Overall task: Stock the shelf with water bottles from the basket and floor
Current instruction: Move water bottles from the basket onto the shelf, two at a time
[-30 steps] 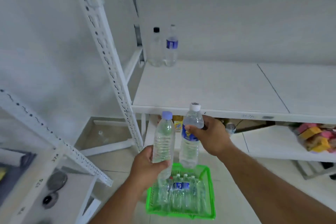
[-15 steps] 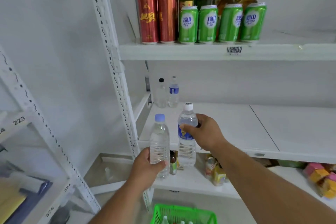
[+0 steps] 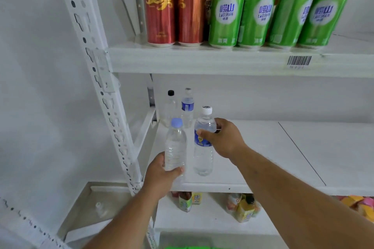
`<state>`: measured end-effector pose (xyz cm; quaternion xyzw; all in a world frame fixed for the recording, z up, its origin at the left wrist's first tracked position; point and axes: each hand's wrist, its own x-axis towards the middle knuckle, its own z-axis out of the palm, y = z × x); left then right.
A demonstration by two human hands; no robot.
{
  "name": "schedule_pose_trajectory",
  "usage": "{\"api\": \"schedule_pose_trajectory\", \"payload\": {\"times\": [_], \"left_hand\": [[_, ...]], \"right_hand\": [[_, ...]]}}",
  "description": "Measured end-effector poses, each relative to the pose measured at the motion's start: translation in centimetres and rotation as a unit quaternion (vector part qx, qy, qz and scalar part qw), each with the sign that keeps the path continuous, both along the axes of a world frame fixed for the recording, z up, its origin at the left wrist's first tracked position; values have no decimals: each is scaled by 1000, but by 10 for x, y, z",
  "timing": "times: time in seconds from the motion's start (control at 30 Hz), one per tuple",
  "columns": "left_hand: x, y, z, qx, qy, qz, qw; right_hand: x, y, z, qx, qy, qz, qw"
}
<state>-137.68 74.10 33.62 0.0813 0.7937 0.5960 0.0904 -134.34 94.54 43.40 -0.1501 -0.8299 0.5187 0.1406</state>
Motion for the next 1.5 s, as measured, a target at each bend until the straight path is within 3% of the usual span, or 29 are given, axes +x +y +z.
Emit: {"api": "schedule_pose_trajectory", "payload": {"times": [0.83,1.03,1.2,1.33,1.5], "left_hand": [[-224,65,-78,-32,21,41,998],[-257,76,-90,-21,11,52,998],[-273,78,-89,-14,19,38,999],[-282,79,-99,2,13,47,999],[-282,78,-102,-7,17,36,999]], "right_hand": [[-221,44,-77,-14,-41,-15,999],[-250,43,-88,-23,-46,-24,998],[-266,44,-93,37,-72,-16,997],[-266,42,-96,-13,-79,-18,997],[-259,36,-91,-8,-39,-16,999]]}}
